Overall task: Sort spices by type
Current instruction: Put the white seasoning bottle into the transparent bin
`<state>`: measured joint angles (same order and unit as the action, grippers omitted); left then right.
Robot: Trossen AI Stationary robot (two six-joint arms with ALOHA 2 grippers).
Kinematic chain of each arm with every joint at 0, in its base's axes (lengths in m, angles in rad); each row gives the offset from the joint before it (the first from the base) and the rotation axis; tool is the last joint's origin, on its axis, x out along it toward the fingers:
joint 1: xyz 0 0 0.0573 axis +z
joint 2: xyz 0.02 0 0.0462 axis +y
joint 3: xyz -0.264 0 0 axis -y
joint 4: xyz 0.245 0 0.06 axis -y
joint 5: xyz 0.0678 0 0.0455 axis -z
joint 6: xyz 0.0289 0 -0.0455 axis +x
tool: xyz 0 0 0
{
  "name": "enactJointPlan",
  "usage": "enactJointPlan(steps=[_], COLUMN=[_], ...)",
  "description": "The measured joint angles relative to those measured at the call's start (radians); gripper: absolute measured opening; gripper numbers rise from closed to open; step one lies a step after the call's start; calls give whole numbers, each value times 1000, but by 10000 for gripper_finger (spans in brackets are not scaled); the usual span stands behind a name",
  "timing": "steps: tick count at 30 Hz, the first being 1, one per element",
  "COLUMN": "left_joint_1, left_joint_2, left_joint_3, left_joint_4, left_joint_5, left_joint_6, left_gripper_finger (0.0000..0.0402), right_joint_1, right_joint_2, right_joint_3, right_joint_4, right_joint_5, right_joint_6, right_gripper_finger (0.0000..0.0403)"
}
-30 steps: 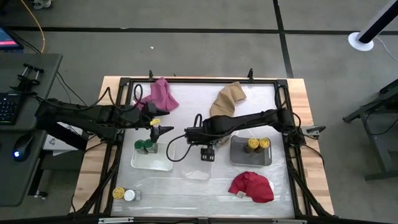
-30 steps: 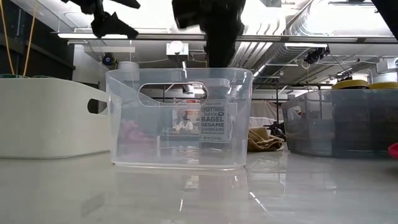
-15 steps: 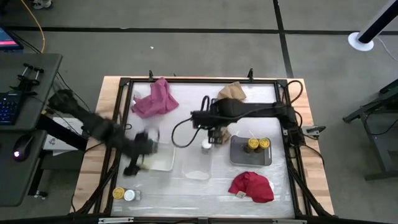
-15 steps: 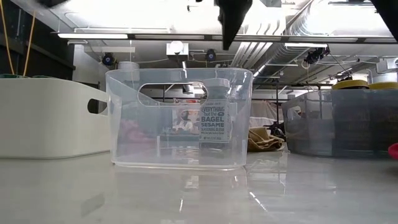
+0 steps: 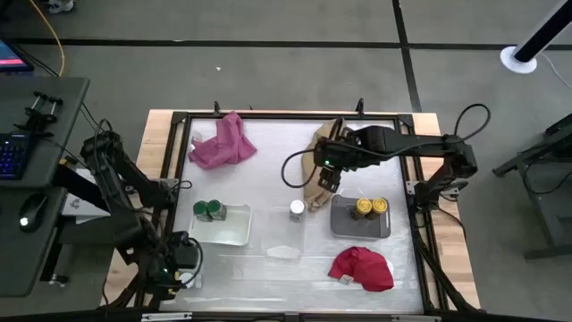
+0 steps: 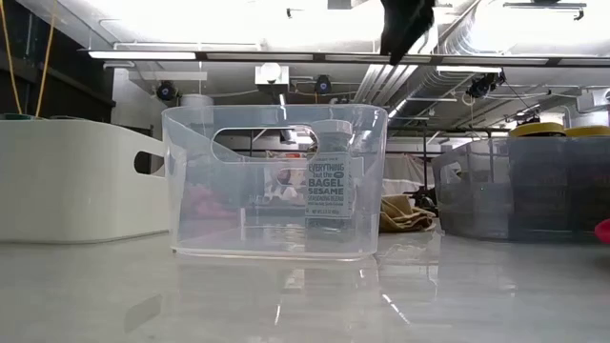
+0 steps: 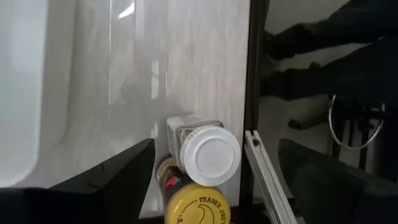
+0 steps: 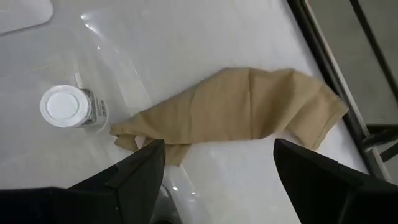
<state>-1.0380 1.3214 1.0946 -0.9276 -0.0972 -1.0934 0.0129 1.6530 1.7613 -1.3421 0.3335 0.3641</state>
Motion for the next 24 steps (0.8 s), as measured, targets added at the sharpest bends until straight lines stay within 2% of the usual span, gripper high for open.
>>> enactJointPlan(steps=[4,11,17,24], left_joint_1=[1,13,12,13], left_joint_2=[54,102,122,199], left_joint_3=[0,0,0,0], left_joint_4=[5,14,60,58], left_joint_5=[57,68,73,113], left_joint_6=[-2,-31,-39,-39], left_gripper_finger=[323,323,323,323], right_joint_1=[3,3,6,6], right_joint_2=[-68,-123,-124,-124], right_joint_3=[-136,-291,-320,-320], right_joint_4=[63,93,115,115], right_joint_5=[-5,-24,-30,-30], right_joint_6=[57,110,98,81], right_gripper_finger=[296,296,296,296])
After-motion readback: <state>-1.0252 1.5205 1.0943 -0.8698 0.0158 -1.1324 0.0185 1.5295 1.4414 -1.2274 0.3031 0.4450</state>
